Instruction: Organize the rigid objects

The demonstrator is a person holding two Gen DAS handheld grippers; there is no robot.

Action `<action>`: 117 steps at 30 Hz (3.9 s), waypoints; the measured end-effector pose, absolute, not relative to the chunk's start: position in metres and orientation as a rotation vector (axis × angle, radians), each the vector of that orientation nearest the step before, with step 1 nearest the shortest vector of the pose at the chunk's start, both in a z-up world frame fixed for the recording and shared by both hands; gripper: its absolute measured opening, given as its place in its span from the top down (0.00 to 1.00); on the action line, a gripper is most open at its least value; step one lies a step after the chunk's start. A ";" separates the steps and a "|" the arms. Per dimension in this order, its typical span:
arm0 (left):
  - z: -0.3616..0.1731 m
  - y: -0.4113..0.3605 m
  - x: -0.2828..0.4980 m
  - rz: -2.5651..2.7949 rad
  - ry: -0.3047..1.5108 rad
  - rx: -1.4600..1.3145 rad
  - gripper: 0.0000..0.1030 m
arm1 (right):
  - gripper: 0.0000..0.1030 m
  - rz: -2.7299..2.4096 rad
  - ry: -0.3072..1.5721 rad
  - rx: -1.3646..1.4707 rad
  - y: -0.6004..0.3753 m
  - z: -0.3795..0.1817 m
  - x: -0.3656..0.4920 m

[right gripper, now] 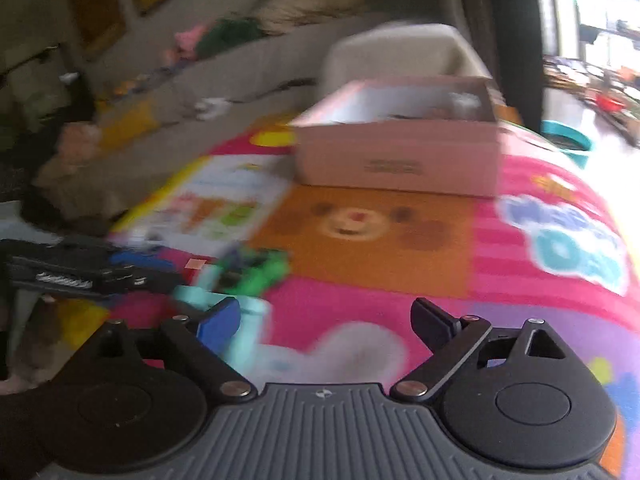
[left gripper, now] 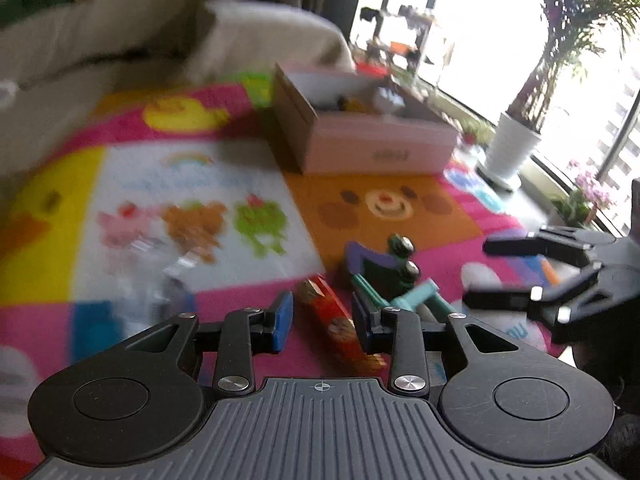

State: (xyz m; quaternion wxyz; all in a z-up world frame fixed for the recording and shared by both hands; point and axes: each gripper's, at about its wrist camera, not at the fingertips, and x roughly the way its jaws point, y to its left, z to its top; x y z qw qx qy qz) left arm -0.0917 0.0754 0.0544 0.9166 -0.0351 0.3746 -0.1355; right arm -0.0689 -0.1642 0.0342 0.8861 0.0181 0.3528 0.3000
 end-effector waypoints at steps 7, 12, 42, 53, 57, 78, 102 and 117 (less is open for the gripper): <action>0.074 0.133 -0.123 -0.006 0.721 -0.052 0.65 | 0.09 0.773 0.759 -0.099 -0.108 0.030 -0.074; 0.051 0.148 -0.123 0.006 0.809 -0.147 0.65 | 0.09 0.775 0.777 -0.175 -0.073 0.022 -0.070; 0.049 0.055 -0.087 -0.366 0.796 -0.007 0.69 | 0.44 0.385 0.671 -0.171 -0.161 0.034 -0.030; 0.022 0.017 -0.070 -0.382 0.817 -0.008 0.61 | 0.38 0.363 0.670 -0.162 -0.176 0.037 -0.070; 0.020 0.000 -0.074 -0.405 0.789 0.053 0.61 | 0.37 0.334 0.646 -0.208 -0.174 0.032 -0.077; 0.015 0.000 -0.104 -0.458 0.714 0.214 0.74 | 0.32 0.358 0.648 -0.165 -0.177 0.035 -0.066; 0.070 -0.036 0.120 -0.365 0.641 -0.063 0.74 | 0.32 0.323 0.437 -0.025 -0.229 0.091 -0.090; 0.056 0.064 -0.041 -0.236 0.548 -0.157 0.74 | 0.32 0.355 0.495 -0.013 -0.198 0.117 -0.001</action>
